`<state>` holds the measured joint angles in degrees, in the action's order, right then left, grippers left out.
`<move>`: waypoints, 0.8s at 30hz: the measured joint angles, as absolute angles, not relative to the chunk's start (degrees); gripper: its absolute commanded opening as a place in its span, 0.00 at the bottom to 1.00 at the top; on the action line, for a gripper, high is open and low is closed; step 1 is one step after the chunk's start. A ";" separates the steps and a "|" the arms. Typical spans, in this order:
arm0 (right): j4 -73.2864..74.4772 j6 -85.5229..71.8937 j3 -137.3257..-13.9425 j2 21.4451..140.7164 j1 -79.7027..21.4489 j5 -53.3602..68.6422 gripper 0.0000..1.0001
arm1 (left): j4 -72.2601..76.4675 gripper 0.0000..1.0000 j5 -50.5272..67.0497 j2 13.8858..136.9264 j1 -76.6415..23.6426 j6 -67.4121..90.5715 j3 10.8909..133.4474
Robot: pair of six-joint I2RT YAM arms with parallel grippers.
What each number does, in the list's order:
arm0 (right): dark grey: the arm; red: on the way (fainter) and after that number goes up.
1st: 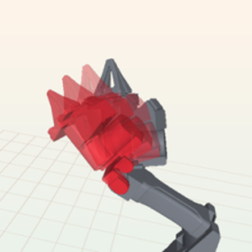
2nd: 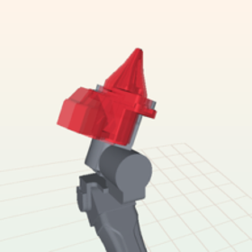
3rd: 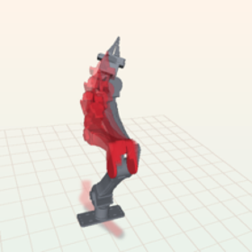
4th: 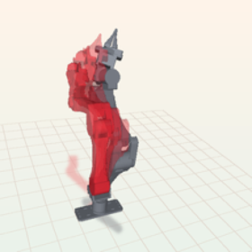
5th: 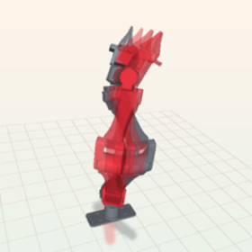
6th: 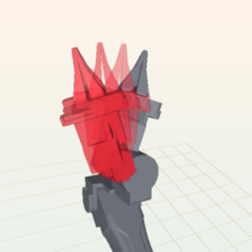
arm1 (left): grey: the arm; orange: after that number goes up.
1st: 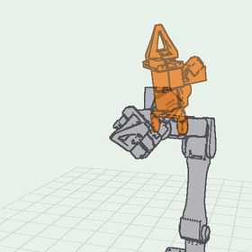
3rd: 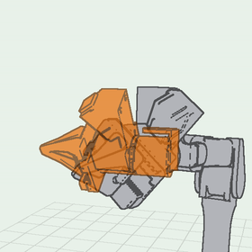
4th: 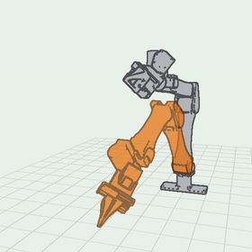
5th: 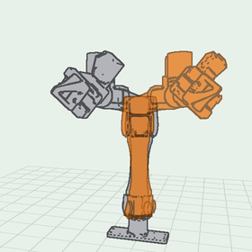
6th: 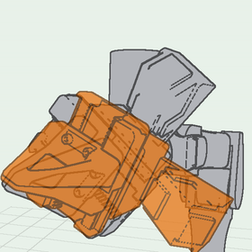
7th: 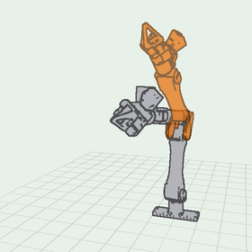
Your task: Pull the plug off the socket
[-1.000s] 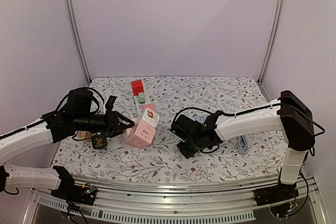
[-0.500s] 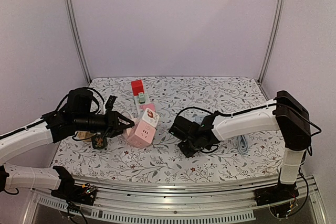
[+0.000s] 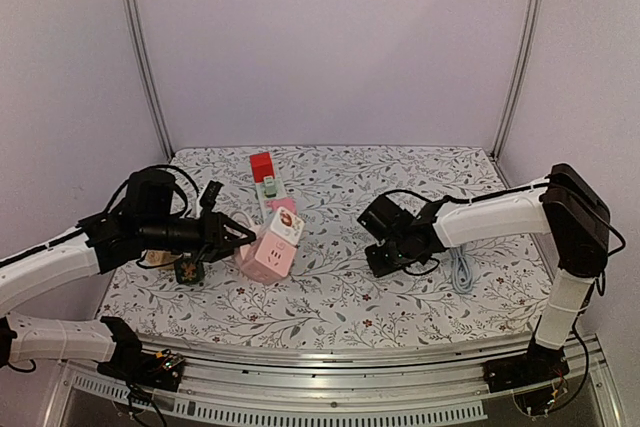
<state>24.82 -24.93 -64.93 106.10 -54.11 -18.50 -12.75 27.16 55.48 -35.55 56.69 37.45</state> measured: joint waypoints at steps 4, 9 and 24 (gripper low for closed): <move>22.65 -26.17 -62.00 104.16 -48.93 -15.73 0.07 | -12.71 0.07 27.18 54.00 -35.55 54.94 36.34; 19.79 -27.42 -59.72 103.15 -44.42 -13.37 0.07 | -12.80 0.07 26.13 53.12 -35.64 53.25 34.44; 19.68 -31.68 -56.60 98.50 -40.58 -8.43 0.76 | -12.78 0.05 9.37 52.62 -46.11 48.36 34.06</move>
<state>19.68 -31.68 -56.60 98.50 -40.58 -8.43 -12.78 9.37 52.62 -46.11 48.36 34.06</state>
